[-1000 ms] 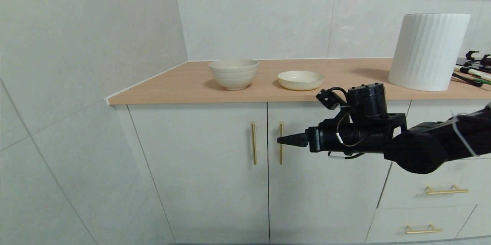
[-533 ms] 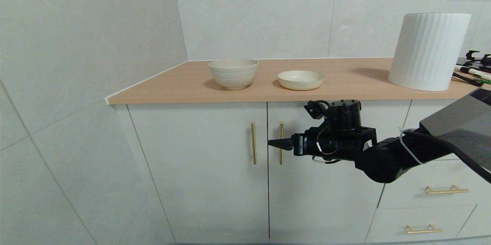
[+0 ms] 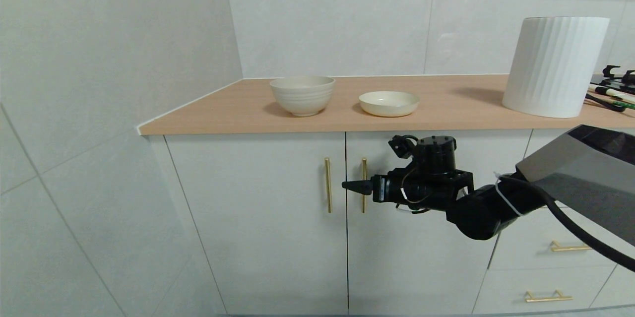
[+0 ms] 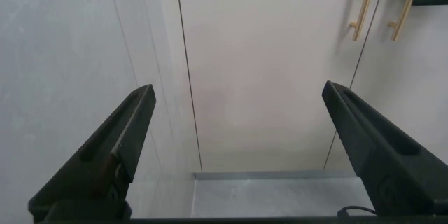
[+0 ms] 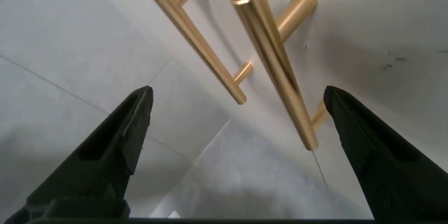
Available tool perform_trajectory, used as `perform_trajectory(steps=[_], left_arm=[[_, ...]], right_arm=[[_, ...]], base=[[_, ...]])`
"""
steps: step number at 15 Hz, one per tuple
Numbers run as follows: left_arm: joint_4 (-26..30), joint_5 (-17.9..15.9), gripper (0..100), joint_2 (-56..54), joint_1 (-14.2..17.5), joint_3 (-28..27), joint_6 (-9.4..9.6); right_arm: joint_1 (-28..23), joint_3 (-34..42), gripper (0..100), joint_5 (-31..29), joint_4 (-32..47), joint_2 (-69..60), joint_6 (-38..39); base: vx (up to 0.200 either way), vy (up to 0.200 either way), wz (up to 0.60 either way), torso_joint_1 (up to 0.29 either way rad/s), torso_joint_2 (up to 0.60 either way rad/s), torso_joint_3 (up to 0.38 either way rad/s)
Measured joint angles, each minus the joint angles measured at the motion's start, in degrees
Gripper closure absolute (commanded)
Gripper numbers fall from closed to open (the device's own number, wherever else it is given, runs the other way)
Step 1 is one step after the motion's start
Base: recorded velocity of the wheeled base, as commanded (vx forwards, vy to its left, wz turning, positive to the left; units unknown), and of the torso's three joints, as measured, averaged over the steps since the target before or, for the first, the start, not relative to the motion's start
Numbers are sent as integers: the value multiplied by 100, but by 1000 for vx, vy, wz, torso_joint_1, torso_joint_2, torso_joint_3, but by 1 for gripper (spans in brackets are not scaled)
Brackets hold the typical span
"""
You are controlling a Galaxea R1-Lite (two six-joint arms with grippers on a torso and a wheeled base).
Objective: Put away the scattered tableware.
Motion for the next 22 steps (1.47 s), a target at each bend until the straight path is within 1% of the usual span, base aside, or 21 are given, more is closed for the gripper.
perform_trajectory(steps=[5, 13, 18, 20, 22], left_arm=[[0, 0, 0, 0, 0, 0, 0], [0, -2, 0, 0, 0, 0, 0], [0, 0, 0, 0, 0, 0, 0], [0, -2, 0, 0, 0, 0, 0], [0, -2, 0, 0, 0, 0, 0]], right_arm=[[29, -118, 0, 0, -66, 116, 299], [208, -210, 0, -59, -208, 256, 336], [263, -44, 0, -22, -258, 188, 477], [276, 110, 0, 145, -241, 68, 528], [274, 380, 0, 752, -235, -118, 525]], base=[[0, 0, 0, 0, 0, 0], [0, 0, 0, 0, 0, 0], [0, 0, 0, 0, 0, 0], [0, 0, 0, 0, 0, 0], [0, 0, 0, 0, 0, 0]])
